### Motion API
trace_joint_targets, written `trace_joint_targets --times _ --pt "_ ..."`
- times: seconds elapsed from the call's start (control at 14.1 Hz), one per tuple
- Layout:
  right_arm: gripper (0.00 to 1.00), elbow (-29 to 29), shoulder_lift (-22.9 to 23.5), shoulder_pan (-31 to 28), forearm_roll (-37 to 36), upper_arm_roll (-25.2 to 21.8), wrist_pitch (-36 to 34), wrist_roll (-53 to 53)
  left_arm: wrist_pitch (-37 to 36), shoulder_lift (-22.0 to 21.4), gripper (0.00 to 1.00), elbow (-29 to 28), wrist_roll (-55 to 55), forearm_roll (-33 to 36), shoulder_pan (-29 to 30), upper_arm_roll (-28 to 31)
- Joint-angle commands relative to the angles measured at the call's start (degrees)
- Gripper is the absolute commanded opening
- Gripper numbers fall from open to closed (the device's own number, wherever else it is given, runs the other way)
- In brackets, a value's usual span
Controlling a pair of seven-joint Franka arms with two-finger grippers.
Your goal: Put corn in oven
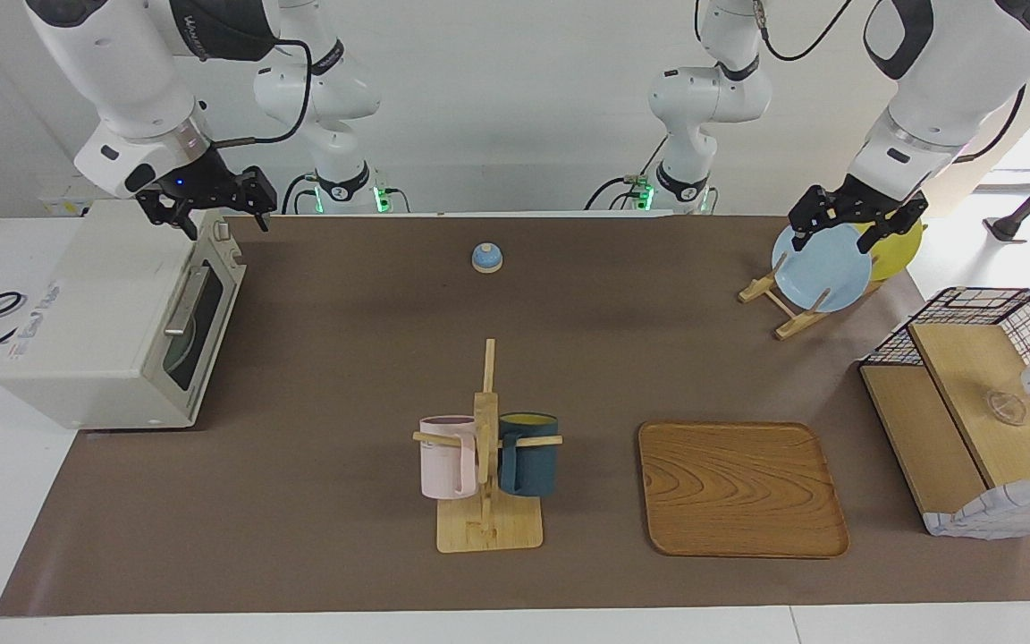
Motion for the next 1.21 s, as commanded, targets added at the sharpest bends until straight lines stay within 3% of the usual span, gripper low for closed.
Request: trace_joint_targets --times 0.0,1.14 --pt "1.0 1.3 0.6 -0.3 1.4 0.0 -0.8 0.7 0.5 -1.2 1.0 -1.3 0.4 0.6 0.3 0.0" --pt "1.0 1.6 1.0 -2.8 1.5 -0.1 1.6 1.1 0.5 -1.2 1.0 -1.3 0.4 0.6 0.3 0.0"
